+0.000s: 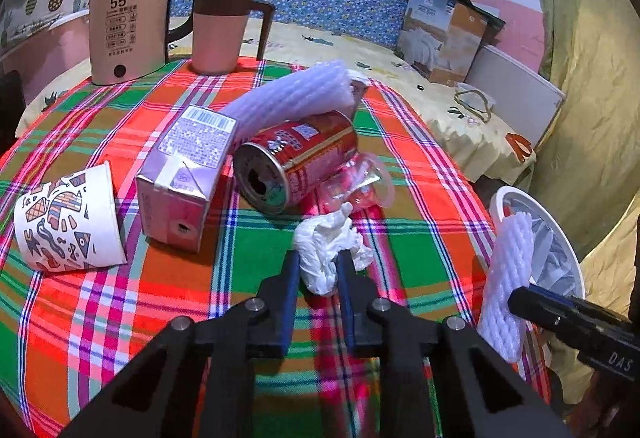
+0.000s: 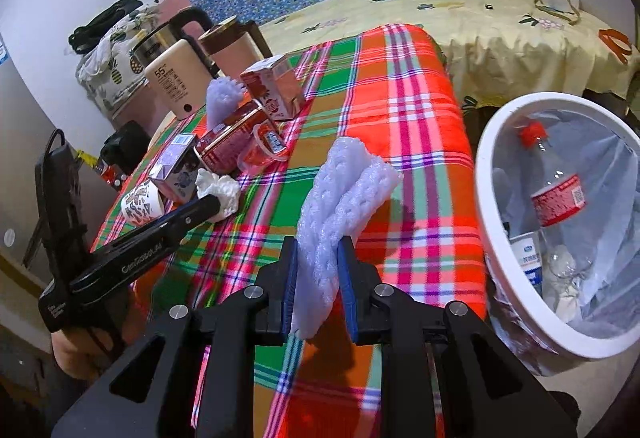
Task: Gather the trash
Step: 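Grasp the white foam net with the right gripper while the left gripper grasps the crumpled tissue, then carry the foam net and tissue over the bin and release them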
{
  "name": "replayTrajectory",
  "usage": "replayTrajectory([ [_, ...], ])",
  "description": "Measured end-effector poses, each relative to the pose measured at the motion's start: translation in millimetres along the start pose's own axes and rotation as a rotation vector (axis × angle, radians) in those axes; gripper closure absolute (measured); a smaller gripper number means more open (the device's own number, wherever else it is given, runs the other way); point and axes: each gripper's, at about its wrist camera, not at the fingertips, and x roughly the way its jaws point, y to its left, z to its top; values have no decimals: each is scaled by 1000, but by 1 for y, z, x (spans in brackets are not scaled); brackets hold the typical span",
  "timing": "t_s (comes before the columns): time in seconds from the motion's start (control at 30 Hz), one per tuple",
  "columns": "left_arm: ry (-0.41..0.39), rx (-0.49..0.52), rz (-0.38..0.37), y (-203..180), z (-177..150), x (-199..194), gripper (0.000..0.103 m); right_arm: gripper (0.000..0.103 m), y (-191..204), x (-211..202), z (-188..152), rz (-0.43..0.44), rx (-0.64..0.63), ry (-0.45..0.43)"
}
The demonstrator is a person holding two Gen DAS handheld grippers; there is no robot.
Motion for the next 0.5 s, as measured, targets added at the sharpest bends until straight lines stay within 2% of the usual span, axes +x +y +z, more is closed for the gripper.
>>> replayTrajectory([
  [0.27, -10, 27, -24, -17, -9, -16, 87, 81, -9, -21, -5, -7, 11, -38],
  [0.5, -20, 80, -71, -45, -11, -29, 87, 81, -35, -45, -11, -52, 57, -81],
])
